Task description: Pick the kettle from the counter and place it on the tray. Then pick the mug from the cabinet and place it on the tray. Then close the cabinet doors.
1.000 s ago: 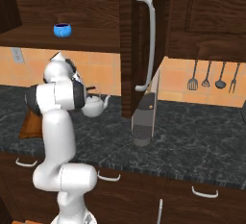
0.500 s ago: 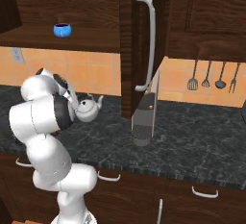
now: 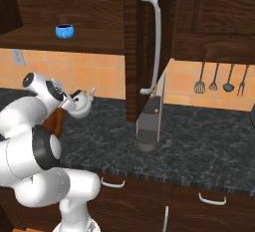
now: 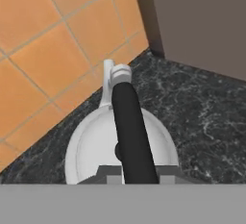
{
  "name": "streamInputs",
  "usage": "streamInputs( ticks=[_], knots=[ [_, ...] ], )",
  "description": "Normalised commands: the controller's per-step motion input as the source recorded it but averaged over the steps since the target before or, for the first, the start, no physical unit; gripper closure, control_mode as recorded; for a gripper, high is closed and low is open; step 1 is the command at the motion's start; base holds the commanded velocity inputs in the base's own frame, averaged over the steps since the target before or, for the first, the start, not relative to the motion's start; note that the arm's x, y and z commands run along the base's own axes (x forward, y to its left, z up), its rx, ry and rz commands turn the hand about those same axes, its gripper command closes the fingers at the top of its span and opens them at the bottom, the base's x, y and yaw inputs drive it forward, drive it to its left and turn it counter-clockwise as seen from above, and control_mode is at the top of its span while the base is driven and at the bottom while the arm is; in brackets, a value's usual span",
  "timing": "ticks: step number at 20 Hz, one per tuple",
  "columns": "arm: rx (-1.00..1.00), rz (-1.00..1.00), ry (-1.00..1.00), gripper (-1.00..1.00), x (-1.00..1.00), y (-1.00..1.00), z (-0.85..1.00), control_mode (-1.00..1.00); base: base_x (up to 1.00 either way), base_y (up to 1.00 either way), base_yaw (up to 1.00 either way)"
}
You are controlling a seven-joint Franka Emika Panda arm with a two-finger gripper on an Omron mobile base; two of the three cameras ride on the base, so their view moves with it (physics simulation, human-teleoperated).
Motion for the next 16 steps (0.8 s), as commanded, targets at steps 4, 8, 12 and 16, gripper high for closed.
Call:
streamInputs(
  ticks=[4, 8, 12, 16],
  knots=[
    [-0.02, 0.21, 0.0, 1.0, -0.5, 0.8, 0.31, -1.0, 0.0, 0.0, 0.0],
    [0.0, 0.18, 0.0, 1.0, -0.41, 0.96, 0.2, -1.0, 0.0, 0.0, 0.0],
    [0.0, 0.19, 0.0, 1.0, -0.29, 0.95, 0.0, -1.0, 0.0, 0.0, 0.0],
    [0.0, 0.07, 0.0, 1.0, 0.0, 0.64, -0.03, -1.0, 0.0, 0.0, 0.0]
  ],
)
